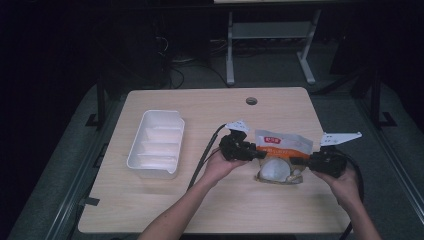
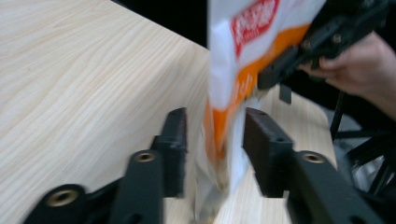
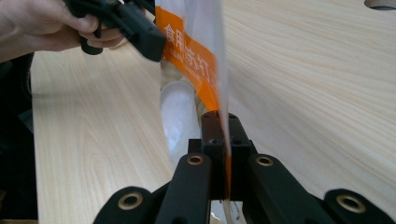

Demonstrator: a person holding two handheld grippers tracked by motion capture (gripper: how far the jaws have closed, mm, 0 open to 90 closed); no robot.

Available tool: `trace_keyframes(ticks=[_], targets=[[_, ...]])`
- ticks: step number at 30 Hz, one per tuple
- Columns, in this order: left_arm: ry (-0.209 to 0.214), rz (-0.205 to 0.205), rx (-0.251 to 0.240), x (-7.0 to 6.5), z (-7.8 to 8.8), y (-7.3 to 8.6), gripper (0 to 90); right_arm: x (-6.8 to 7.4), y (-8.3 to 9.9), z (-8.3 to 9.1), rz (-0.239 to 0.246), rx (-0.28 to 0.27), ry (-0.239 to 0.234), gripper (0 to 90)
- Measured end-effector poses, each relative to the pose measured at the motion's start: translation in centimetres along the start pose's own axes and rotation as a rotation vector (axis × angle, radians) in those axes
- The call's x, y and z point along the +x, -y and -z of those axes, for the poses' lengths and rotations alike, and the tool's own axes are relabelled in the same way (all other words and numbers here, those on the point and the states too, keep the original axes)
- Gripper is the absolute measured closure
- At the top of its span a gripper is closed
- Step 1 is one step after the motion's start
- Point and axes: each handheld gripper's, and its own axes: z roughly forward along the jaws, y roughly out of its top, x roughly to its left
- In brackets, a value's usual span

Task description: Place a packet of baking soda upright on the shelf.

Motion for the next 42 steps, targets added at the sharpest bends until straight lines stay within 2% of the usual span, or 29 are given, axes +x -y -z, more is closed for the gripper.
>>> trace_keyframes(ticks=[1,2,4,5,7,11,13,18,26,31,42], targets=[[0.0,0.0,0.0,0.0,0.0,0.0,54.2,0.0,0.0,0.0,0.0,0.0,0.0,90.0],[-0.043,-0.024,0.007,-0.3,0.5,0.3,49.7,0.0,-0.1,0.2,-0.003,-0.002,0.005,90.0],[-0.091,-0.051,0.01,-0.6,0.9,0.7,40.7,0.1,-0.2,0.4,-0.007,-0.002,0.013,90.0],[-0.091,-0.051,0.01,-0.6,0.9,0.7,39.4,0.1,-0.3,0.5,-0.007,-0.003,0.018,90.0],[-0.122,-0.069,0.004,-0.9,1.6,1.5,35.9,0.2,-0.6,0.7,-0.005,-0.001,0.026,90.0],[-0.158,-0.103,0.014,-1.6,2.5,2.6,29.5,0.6,-1.5,1.0,0.003,0.014,0.044,90.0],[-0.151,-0.102,0.017,-1.9,3.0,3.1,27.2,0.6,-1.9,1.0,0.004,0.017,0.052,90.0],[-0.163,-0.137,0.041,-2.8,4.0,4.4,23.6,0.8,-2.8,0.8,-0.002,0.025,0.064,90.0],[-0.151,-0.17,0.035,-4.1,5.8,6.4,20.8,1.5,-4.4,-0.2,0.008,0.047,0.069,89.9],[-0.155,-0.198,0.039,-4.9,6.7,7.5,20.4,2.0,-5.4,-1.1,0.016,0.052,0.063,89.9],[-0.152,-0.215,0.041,-5.7,8.4,9.5,19.7,3.0,-7.4,-2.9,0.021,0.039,0.038,89.9]])
